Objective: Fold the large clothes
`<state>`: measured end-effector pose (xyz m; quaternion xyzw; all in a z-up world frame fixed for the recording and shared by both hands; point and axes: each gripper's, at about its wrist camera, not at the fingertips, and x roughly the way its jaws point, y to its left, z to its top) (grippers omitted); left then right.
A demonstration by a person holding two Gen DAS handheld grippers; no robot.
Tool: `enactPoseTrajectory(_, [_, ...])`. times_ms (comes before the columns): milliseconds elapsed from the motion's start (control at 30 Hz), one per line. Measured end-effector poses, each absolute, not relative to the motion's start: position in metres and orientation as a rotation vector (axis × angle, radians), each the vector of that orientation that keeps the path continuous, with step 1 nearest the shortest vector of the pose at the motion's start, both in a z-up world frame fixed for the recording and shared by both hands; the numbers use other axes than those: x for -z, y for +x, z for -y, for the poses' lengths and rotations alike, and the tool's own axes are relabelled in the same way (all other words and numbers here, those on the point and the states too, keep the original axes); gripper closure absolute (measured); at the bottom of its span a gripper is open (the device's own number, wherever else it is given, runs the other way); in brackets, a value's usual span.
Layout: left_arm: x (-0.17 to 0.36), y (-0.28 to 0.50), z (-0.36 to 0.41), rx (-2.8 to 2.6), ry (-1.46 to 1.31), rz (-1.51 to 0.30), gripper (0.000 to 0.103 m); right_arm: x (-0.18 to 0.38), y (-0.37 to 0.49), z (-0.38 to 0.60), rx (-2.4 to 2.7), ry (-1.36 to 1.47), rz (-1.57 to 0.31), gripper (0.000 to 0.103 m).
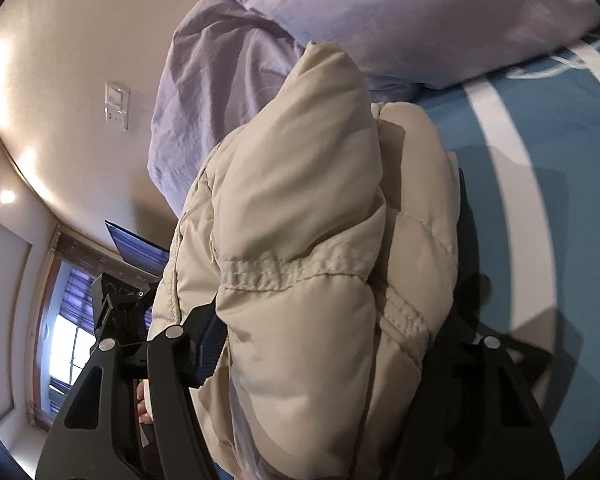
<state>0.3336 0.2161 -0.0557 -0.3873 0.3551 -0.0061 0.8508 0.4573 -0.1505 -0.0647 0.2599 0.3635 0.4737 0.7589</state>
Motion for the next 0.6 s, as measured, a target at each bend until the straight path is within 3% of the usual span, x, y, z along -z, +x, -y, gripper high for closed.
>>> enactPoseTrajectory(133, [0.064,0.333,-0.224,-0.031,-0.792,-0.751,0.018,0.074,0.46,0.139,-0.98,0.563,-0.81,0.025])
enactPoseTrajectory(400, [0.042,0.325,-0.213,-0.158,-0.625,-0.734,0.013,0.062,0.442,0.168,-0.868,0.55,-0.777,0.024])
enactPoseTrajectory(600, [0.027,0.326,-0.195,-0.205,-0.526,-0.714,0.013,0.025,0.417,0.177,-0.705,0.436,-0.597,0.024])
